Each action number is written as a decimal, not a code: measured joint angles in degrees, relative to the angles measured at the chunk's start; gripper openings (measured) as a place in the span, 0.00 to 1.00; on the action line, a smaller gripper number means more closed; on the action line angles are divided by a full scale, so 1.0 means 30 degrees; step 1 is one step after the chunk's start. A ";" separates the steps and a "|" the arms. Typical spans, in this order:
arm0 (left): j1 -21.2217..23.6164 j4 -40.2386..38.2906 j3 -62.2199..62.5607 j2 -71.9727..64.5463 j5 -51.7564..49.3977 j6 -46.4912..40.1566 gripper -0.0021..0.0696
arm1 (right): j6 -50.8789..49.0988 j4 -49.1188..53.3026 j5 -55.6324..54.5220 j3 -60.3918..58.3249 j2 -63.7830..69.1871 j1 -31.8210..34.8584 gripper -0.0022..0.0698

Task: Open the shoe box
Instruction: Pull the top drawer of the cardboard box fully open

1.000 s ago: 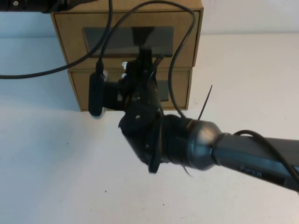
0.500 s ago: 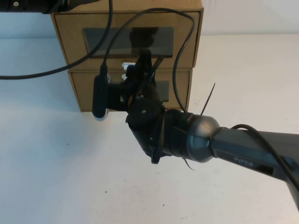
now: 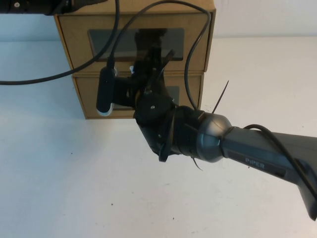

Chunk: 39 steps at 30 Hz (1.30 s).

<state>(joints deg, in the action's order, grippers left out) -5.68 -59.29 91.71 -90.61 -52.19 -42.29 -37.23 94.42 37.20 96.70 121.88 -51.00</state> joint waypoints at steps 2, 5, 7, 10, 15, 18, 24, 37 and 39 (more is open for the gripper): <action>0.0000 0.0000 0.0000 0.0000 0.0000 0.0000 0.02 | 0.0000 0.0000 -0.0237 0.0192 0.0000 0.0044 0.38; 0.0000 0.0000 0.0000 0.0000 0.0000 0.0000 0.02 | 0.0000 0.0000 -0.0686 0.0439 0.0083 0.0103 0.38; 0.0000 0.0000 0.0000 0.0000 0.0000 0.0000 0.02 | 0.0000 0.0077 -0.0966 0.0455 0.0211 0.0179 0.36; 0.0000 0.0000 0.0000 0.0000 0.0000 0.0000 0.02 | 0.0000 0.0281 -0.0966 0.0497 0.0283 0.0255 0.32; 0.0000 0.0000 0.0000 0.0000 0.0000 0.0000 0.02 | 0.0307 0.0453 -0.0966 0.0497 0.0326 0.0343 0.28; 0.0000 0.0000 0.0000 0.0000 -0.0004 0.0000 0.02 | 0.0431 0.0531 -0.1128 0.0497 0.0326 0.0456 0.27; 0.0000 0.0000 0.0000 0.0000 -0.0004 0.0000 0.02 | 0.0757 0.0684 -0.1278 0.0505 0.0367 0.0590 0.20; 0.0000 -0.0949 0.0134 -0.1940 0.0712 -0.0327 0.02 | 0.0875 0.0440 -0.1427 0.0505 0.0404 0.0655 0.04; 0.0000 -0.0955 0.0486 -0.2564 0.0795 -0.0504 0.02 | 0.0875 0.0440 -0.1427 0.0505 0.0404 0.0655 0.04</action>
<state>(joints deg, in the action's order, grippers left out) -5.68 -62.16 93.17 -98.30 -49.80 -43.80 -34.60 95.75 32.92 98.22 123.09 -49.04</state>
